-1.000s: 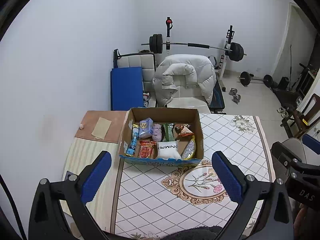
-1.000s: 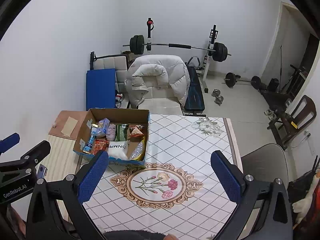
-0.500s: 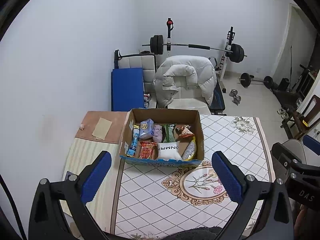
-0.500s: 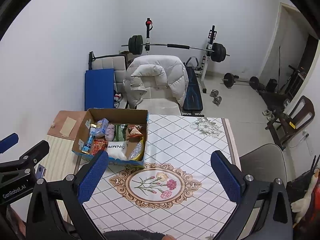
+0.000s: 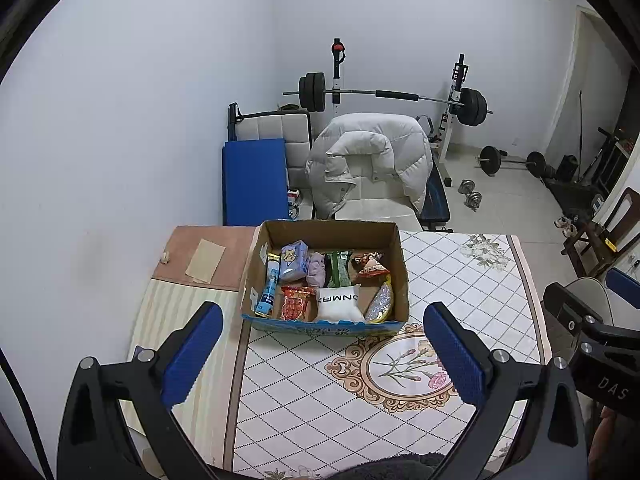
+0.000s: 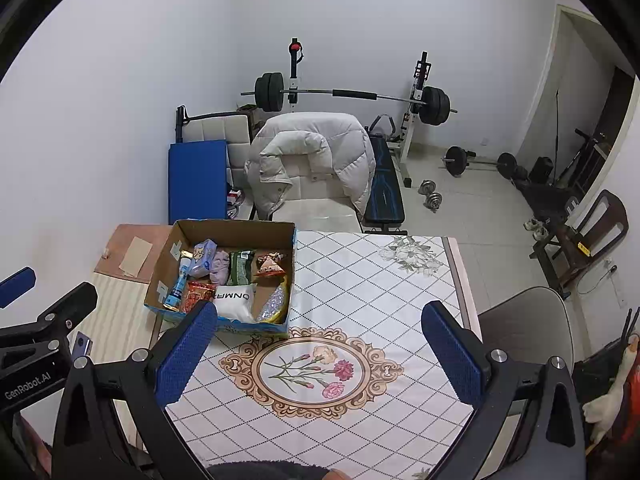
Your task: Organize soft objects
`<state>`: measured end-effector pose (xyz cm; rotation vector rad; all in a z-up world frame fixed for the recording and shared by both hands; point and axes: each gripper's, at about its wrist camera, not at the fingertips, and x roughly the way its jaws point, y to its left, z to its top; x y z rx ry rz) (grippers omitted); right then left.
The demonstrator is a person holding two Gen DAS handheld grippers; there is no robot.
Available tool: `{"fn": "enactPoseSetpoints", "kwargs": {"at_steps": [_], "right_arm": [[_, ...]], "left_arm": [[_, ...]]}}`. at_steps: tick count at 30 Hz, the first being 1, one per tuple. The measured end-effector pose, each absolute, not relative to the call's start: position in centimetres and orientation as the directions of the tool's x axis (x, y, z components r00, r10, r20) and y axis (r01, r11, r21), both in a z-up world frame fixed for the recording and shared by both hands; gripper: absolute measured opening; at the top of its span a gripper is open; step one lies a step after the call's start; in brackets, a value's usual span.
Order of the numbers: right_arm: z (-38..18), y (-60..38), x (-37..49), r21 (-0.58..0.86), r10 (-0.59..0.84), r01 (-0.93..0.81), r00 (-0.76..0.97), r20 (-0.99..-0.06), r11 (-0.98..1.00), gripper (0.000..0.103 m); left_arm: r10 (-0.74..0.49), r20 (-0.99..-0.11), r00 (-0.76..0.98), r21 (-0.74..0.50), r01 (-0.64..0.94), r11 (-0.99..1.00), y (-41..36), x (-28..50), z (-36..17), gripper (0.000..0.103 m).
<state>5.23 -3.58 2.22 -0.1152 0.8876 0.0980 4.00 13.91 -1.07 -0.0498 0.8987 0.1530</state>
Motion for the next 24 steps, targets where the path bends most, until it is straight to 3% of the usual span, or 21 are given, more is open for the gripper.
{"fn": "enactPoseSetpoints", "kwargs": {"at_steps": [24], "right_arm": [[2.87,-3.52,5.12,-0.062,0.031,-0.125,0.631,-0.775,0.99,0.103]], "left_arm": [[0.105,-0.78,0.617,0.029,-0.132,0.991,14.58,4.08,-0.74,0.103]]}}
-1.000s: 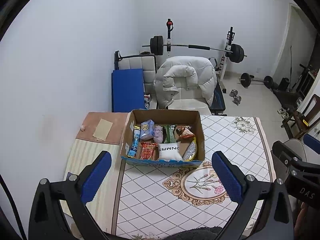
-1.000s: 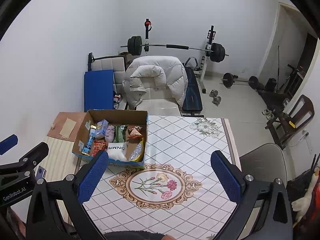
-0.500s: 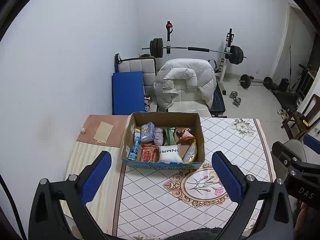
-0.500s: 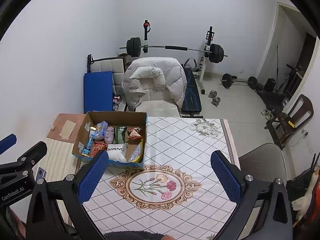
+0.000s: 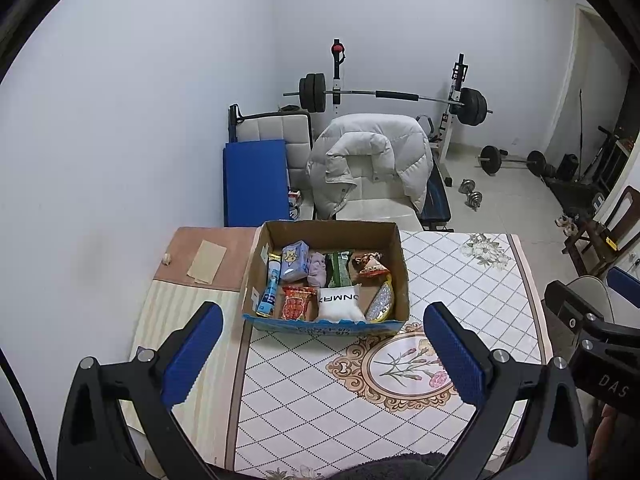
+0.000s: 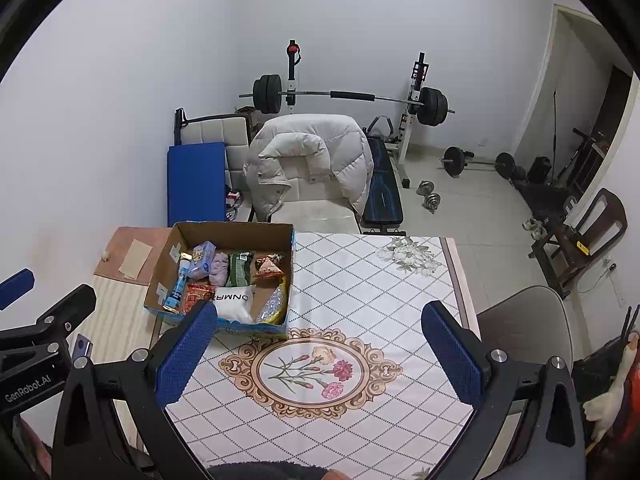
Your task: Organize soft objects
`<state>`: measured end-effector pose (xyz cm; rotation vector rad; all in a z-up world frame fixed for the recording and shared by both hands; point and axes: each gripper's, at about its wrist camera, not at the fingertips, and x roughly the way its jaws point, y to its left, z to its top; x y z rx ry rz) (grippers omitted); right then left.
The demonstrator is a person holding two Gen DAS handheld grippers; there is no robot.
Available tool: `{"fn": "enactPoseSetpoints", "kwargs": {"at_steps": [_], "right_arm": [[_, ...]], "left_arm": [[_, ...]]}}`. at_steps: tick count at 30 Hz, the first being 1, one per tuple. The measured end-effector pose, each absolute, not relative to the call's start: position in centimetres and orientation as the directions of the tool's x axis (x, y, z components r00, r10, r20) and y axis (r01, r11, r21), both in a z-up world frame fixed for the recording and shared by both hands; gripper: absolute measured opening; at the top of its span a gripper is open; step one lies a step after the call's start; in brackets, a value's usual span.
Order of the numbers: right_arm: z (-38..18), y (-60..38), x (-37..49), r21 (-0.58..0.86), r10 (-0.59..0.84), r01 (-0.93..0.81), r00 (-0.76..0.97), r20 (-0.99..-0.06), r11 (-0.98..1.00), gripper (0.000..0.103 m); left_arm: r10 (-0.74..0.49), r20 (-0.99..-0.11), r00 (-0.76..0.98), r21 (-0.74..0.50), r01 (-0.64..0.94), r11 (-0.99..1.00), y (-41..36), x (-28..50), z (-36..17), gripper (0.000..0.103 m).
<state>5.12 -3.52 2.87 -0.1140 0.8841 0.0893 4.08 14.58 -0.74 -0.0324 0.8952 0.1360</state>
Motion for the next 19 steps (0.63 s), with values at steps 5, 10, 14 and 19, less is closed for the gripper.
{"fn": "enactPoseSetpoints", "kwargs": {"at_steps": [5,10,14,19], "right_arm": [[3.0,-3.49,5.13,-0.062,0.021,-0.109,0.629,-0.777,0.992,0.103],[2.9,-3.44,4.91,-0.062,0.017,-0.104,0.628,-0.778,0.993,0.103],[2.82,-3.53,4.81,-0.06,0.018,-0.103,0.628,-0.778,0.993,0.103],[2.85,-3.51,4.82,-0.057,0.017,-0.098,0.63,-0.776,0.994,0.103]], "left_arm": [[0.102,-0.782,0.615,0.03,-0.127,0.991,14.64,3.9,-1.01,0.103],[0.102,-0.782,0.615,0.03,-0.126,0.992,14.68,3.89,-1.06,0.103],[0.099,-0.781,0.616,0.028,-0.124,0.992,14.67,3.8,-1.1,0.103],[0.096,-0.77,0.631,0.021,-0.126,0.992,15.15,3.78,-1.08,0.103]]}}
